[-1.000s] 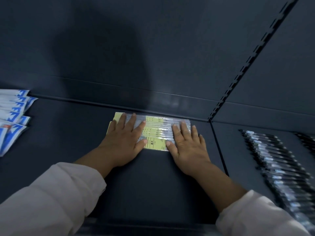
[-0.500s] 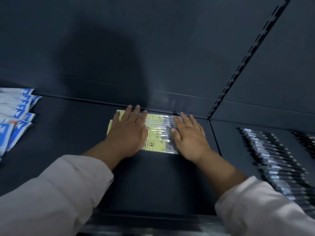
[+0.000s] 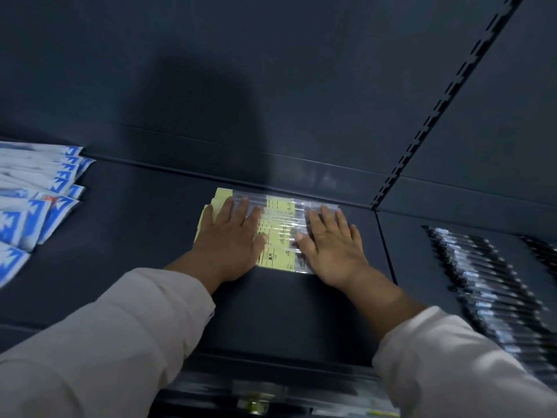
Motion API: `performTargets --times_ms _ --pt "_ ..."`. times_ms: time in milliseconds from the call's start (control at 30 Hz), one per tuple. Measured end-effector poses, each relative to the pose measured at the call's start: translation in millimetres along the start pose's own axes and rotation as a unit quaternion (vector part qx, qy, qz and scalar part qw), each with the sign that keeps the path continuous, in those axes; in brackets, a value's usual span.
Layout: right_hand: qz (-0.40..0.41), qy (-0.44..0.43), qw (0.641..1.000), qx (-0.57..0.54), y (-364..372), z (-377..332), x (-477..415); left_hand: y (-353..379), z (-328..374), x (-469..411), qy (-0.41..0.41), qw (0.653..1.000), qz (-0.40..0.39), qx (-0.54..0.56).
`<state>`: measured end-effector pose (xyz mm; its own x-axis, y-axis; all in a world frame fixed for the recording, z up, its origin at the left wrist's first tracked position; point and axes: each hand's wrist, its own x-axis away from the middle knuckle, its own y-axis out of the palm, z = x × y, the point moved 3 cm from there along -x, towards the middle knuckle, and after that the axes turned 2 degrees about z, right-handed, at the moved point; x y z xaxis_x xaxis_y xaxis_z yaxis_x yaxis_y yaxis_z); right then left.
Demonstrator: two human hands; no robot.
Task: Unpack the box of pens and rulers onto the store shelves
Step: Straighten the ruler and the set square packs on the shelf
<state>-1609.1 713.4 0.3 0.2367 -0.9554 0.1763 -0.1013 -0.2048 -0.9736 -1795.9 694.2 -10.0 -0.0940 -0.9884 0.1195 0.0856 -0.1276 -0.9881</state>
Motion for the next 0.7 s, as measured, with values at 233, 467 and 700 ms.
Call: performTargets --times_ms 233,467,700 --pt "0.037 -0.074 0.996 -0.023 -20 -19 10 -22 -3 35 -0.052 0.998 0.043 0.012" --pt "0.073 -0.204 0.976 0.004 -34 -62 17 -54 -16 80 -0.139 0.981 0.122 -0.062" --pt "0.08 -0.322 0.943 -0.021 -40 -95 34 -73 -30 142 -0.21 0.969 0.115 -0.063"
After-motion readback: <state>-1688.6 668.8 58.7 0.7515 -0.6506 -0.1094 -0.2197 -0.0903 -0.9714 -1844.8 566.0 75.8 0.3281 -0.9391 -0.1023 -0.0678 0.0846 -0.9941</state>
